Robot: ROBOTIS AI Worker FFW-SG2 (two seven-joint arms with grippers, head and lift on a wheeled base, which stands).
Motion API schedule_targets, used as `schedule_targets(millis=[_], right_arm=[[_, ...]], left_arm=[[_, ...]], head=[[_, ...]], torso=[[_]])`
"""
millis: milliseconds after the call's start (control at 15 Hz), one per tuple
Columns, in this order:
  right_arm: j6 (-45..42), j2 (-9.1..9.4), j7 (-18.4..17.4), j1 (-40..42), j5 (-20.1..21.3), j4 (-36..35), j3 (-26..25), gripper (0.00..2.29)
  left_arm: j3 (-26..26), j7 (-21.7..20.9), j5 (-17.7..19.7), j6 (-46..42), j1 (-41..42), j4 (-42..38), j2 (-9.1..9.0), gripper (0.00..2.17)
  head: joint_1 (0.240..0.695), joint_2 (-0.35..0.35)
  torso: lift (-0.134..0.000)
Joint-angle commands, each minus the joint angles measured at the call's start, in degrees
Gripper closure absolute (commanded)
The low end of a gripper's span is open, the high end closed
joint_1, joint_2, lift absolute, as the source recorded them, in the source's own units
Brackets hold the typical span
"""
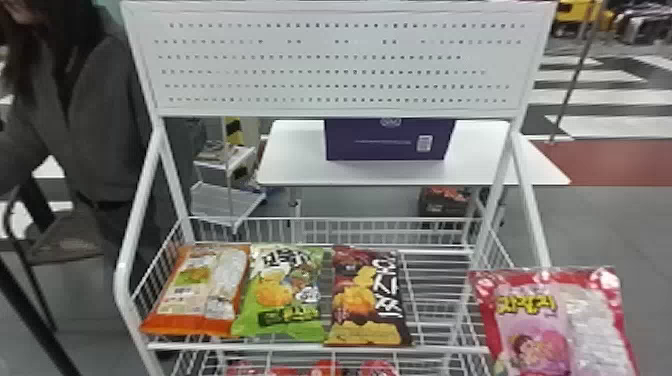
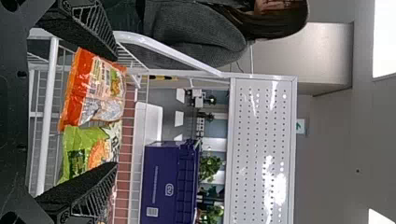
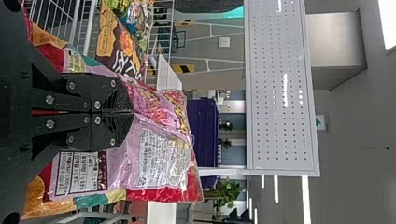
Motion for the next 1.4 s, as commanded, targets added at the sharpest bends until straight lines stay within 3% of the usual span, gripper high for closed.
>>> schedule_targets(millis=[0,600,800,933,1333], right_arm=[[-0.12,-0.10,0.00,-0.02,-0.16,0.00,-0.09,2.25],[-1.00,0.16,0.00,-0.20,-0.42,0.17,0.00,2.25],[-3.11,0.34,0.00,-0.20,-0.86,0.44,0.27,2.25],[-3.11,0.34,0.00,-0.20,-0.86,0.52,0.35,2.25],[-3.46,0.25,0.00,-0.02,-0.86,1.14,0.00,2.25]], left_arm=[[0.00,0.08,-0.08,-0.10,0.07,-0.04,-0.01,0.09],[0.18,-0.54,0.10,0.78,-0.99,0.49,0.17,0.09],[-1.93,-1.24,-0.34,2.72,-9.34,5.94,-0.01,0.11],[-3.87,-1.33,-0.08,10.98,-16.90,9.63,-0.45,0.14],[-3.69,-3.96,5.46,20.47,-35.70,23.87,-1.86,0.14]], head=[[0.499,0.000],[0.499,0.000],[0.499,0.000],[0.499,0.000],[0.499,0.000]], torso=[[0.000],[0.000],[0.000],[0.000],[0.000]])
